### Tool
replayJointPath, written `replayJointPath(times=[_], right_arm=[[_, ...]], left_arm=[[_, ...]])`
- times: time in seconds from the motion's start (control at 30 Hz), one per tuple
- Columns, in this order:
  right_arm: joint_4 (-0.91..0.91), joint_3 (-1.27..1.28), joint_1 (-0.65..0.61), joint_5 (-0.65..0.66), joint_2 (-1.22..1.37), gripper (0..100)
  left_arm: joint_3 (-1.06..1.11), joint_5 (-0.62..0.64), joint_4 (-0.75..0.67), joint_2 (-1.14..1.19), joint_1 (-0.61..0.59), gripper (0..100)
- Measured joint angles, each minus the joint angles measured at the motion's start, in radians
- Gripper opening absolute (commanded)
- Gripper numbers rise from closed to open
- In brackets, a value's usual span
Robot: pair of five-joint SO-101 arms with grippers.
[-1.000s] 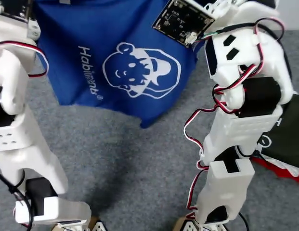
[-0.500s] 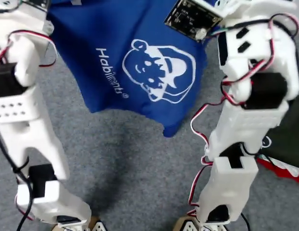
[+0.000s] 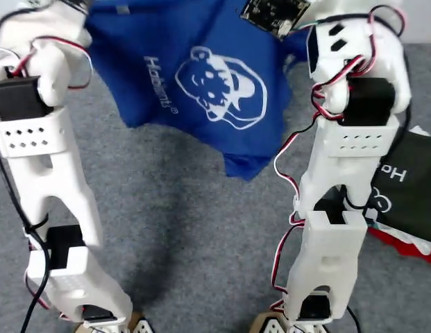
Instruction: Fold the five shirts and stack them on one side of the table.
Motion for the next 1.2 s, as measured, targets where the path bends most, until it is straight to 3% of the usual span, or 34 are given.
replayJointPath(times=[0.17,0.3,0.5,0.77,1.0,1.2], right_arm=[[0.311,0.000,-0.083,0.000,-0.035,0.9],[0.534,0.005,-0.138,-0.026,-0.094,0.9],[0.548,0.226,-0.137,-0.084,-0.192,0.9],[0.548,0.836,-0.150,-0.199,-0.408,1.0],[0.540,1.333,-0.276,-0.316,-0.454,1.0],[0.434,1.476,-0.381,-0.385,-0.399,1.3]], left_arm=[[0.000,-0.129,0.247,0.000,0.021,1],[0.034,-0.167,0.301,0.000,0.009,1],[0.195,-0.233,0.302,0.000,-0.026,1],[0.463,-0.298,0.302,0.000,-0.061,1],[0.766,-0.339,0.270,0.000,-0.100,1],[0.964,-0.347,0.133,0.000,-0.115,1]])
